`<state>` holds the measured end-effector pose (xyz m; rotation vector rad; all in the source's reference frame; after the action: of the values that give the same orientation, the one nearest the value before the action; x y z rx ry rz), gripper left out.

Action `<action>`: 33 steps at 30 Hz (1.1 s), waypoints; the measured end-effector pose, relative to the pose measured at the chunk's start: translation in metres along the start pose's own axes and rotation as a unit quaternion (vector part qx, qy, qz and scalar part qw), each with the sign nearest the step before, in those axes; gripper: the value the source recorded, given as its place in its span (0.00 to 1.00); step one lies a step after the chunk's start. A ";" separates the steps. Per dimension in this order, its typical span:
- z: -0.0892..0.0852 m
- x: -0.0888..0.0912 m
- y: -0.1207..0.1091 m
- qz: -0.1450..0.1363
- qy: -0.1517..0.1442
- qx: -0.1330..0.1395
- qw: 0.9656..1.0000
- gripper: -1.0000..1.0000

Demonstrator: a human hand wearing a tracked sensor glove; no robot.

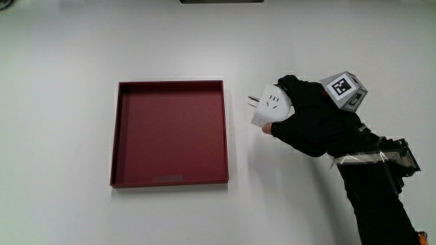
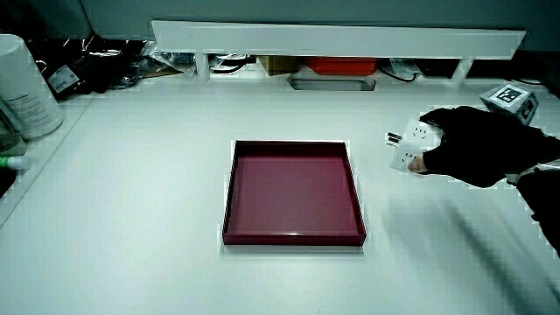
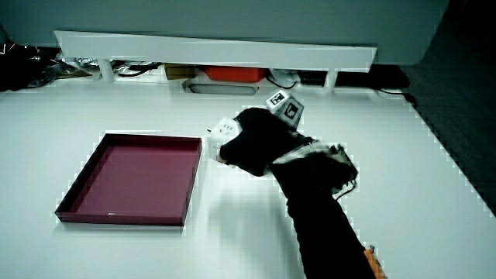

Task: Place socket

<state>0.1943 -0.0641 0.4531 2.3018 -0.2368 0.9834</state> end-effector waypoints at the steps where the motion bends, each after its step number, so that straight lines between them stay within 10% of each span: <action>1: -0.001 0.006 0.001 -0.012 0.003 -0.001 1.000 0.50; 12: -0.022 0.051 0.018 -0.071 -0.002 -0.011 0.997 0.50; 13: -0.025 0.055 0.019 -0.088 0.020 -0.047 0.995 0.50; 14: -0.026 0.056 0.019 -0.081 -0.004 -0.011 0.997 0.50; 24: -0.036 0.072 0.024 -0.097 0.005 -0.018 0.995 0.50; 25: -0.037 0.073 0.024 -0.105 0.033 -0.057 0.992 0.50; 26: -0.037 0.074 0.024 -0.096 0.009 -0.019 0.995 0.50; 27: -0.037 0.073 0.023 -0.108 0.038 -0.059 0.992 0.50; 28: -0.037 0.075 0.024 -0.097 0.013 -0.024 0.995 0.50; 33: -0.039 0.077 0.023 -0.102 0.015 -0.024 0.994 0.48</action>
<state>0.2172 -0.0531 0.5387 2.2144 -0.0119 0.8983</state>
